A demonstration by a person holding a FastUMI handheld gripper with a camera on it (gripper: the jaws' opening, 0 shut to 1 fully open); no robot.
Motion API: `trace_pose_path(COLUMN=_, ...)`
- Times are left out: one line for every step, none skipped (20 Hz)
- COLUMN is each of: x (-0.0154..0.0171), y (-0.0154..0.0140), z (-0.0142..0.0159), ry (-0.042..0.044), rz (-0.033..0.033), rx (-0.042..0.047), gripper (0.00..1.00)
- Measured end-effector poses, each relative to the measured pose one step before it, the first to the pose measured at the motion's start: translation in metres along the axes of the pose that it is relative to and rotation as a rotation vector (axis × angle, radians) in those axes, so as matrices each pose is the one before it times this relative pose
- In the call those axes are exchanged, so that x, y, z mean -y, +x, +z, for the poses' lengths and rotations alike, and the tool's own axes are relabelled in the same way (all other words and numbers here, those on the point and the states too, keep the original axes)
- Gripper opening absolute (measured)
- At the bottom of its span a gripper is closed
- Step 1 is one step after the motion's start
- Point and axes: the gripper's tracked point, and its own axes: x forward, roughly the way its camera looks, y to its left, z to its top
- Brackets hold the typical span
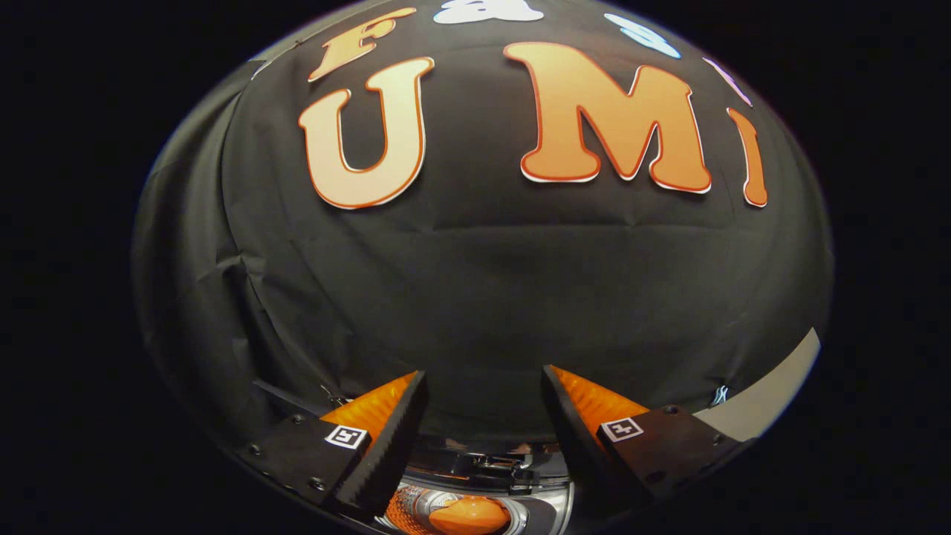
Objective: Put the clothes into the washing machine and then close the washing machine lid.
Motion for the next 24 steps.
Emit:
trace_pose_path(x=-0.00047, y=0.00528, z=-0.00452, ry=-0.00284, rz=-0.00666, rx=-0.0153, gripper=0.98)
trace_pose_path(x=-0.00007, y=0.0037, z=-0.00516, ry=-0.00195, rz=-0.00335, rx=-0.01407, gripper=0.98)
trace_pose_path(x=-0.00056, y=0.004, z=-0.00665, ry=-0.00031, rz=-0.00036, rx=-0.01456, gripper=0.98)
trace_pose_path(x=0.00106, y=0.00262, z=-0.00668, ry=0.00329, rz=-0.00523, rx=-0.0156, gripper=0.99)
trace_pose_path(x=-0.00131, y=0.00026, z=-0.00668, ry=0.01525, rz=0.01608, rx=-0.01917, gripper=0.98)
trace_pose_path(x=0.00079, y=-0.00156, z=0.00588, ry=0.02916, rz=-0.00333, rx=0.04018, gripper=1.0)
trace_pose_path(x=0.00354, y=0.00479, z=-0.00462, ry=0.00729, rz=0.01221, rx=-0.01236, gripper=0.99)
trace_pose_path(x=-0.00074, y=-0.00352, z=0.00323, ry=-0.0076, rz=0.01174, rx=0.01404, gripper=0.99)
trace_pose_path(x=-0.0003, y=-0.00024, z=-0.00271, ry=-0.01102, rz=0.00403, rx=-0.00054, gripper=0.99)
trace_pose_path(x=0.00003, y=-0.00235, z=0.00253, ry=-0.00457, rz=0.00181, rx=0.01646, gripper=0.99)
trace_pose_path(x=0.00023, y=-0.00336, z=0.00079, ry=-0.00092, rz=0.00074, rx=0.01909, gripper=0.98)
trace_pose_path(x=-0.00031, y=-0.00283, z=-0.00029, ry=-0.00418, rz=0.0018, rx=0.02787, gripper=0.98)
trace_pose_path(x=-0.00035, y=-0.00573, z=-0.00078, ry=-0.008, rz=0.0039, rx=0.03173, gripper=0.98)
trace_pose_path(x=-0.00144, y=-0.00595, z=-0.00058, ry=-0.0059, rz=0.00334, rx=0.02889, gripper=0.98)
trace_pose_path(x=-0.00339, y=-0.00622, z=-0.00156, ry=-0.00366, rz=0.00483, rx=0.02387, gripper=0.98)
trace_pose_path(x=-0.00136, y=-0.00599, z=-0.0022, ry=-0.00348, rz=0.00389, rx=0.01452, gripper=0.98)
trace_pose_path(x=-0.00082, y=-0.00834, z=-0.00274, ry=-0.00418, rz=0.00222, rx=0.01131, gripper=0.98)
trace_pose_path(x=-0.00074, y=-0.00545, z=-0.00238, ry=-0.00052, rz=0.00322, rx=0.00476, gripper=0.98)
trace_pose_path(x=-0.00297, y=-0.00822, z=-0.003, ry=0.00113, rz=0.002, rx=0.00221, gripper=0.98)
trace_pose_path(x=-0.00044, y=-0.0076, z=-0.00268, ry=-0.00109, rz=0.00257, rx=-0.00099, gripper=0.98)
trace_pose_path(x=-0.00093, y=-0.00613, z=-0.00457, ry=-0.00075, rz=0.00321, rx=-0.00305, gripper=0.98)
trace_pose_path(x=-0.00053, y=-0.00582, z=-0.00363, ry=0.00031, rz=0.00265, rx=-0.00245, gripper=0.98)
trace_pose_path(x=-0.00185, y=-0.00677, z=-0.00235, ry=0.00026, rz=0.00128, rx=0.00172, gripper=0.98)
trace_pose_path(x=-0.00135, y=-0.00448, z=-0.00359, ry=-0.00272, rz=0.0009, rx=0.00421, gripper=0.98)
